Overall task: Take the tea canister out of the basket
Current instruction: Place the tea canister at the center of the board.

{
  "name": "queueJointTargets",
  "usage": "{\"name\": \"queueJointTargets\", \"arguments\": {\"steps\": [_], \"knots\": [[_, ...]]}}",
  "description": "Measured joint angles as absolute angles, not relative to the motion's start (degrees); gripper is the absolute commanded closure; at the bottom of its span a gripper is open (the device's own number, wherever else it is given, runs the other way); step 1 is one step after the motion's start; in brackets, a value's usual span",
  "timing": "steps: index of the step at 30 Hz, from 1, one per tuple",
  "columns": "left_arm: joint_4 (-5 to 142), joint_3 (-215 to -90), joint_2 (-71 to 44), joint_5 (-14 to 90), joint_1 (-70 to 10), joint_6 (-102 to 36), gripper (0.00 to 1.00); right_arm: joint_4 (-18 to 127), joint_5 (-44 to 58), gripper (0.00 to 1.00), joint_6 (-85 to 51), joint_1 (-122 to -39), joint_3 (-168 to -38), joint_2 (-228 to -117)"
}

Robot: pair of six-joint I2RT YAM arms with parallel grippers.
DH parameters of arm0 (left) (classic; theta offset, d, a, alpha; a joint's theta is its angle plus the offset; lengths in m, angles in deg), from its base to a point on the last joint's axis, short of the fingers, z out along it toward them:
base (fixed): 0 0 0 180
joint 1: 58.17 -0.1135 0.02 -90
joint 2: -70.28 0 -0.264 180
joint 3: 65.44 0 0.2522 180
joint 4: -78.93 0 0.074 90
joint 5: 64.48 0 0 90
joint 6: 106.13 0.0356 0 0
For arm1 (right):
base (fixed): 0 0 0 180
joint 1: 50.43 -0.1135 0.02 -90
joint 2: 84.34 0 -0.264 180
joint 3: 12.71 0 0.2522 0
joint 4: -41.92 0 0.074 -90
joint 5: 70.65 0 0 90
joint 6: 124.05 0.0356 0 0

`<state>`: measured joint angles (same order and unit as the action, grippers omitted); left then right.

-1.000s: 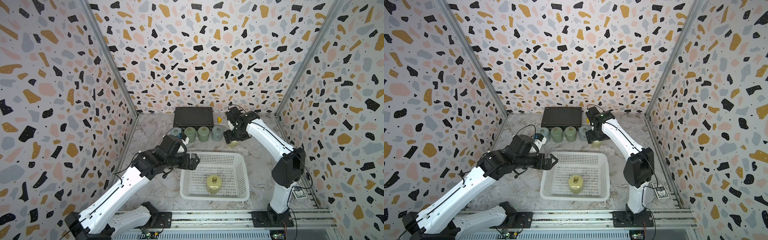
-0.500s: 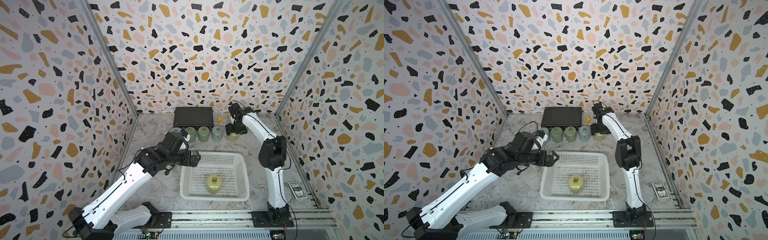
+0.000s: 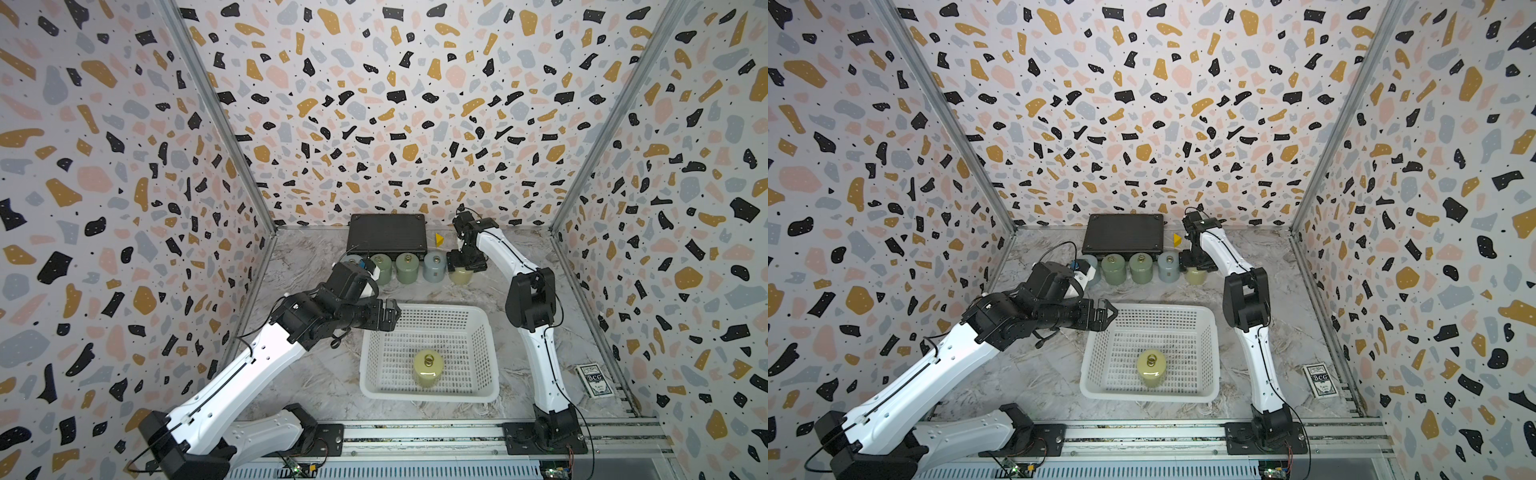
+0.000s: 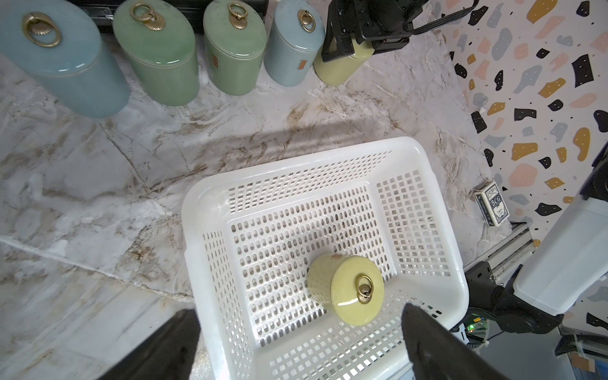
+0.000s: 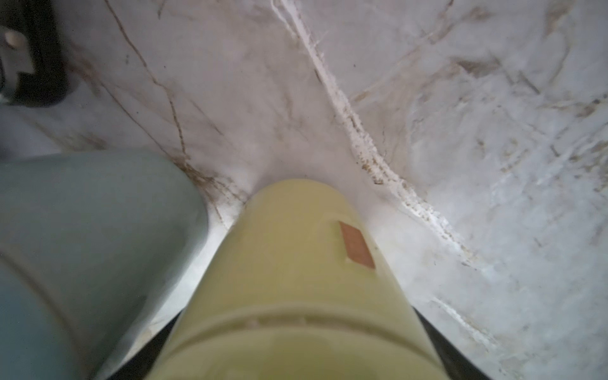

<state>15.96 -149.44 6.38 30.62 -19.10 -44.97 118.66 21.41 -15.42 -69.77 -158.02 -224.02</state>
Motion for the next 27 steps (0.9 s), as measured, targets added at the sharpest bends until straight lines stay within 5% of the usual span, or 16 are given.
{"name": "queueJointTargets", "arguments": {"steps": [14,27], "knots": [[15.9,-149.5,5.5,30.5,-19.1,-44.1,0.0,118.6,21.5,0.01,-15.0,-69.7,-158.5,-224.2],[15.1,-150.3,5.6,29.6,-19.1,-42.4,0.0,116.9,21.7,0.01,-14.8,-69.6,-152.8,-214.5]]}}
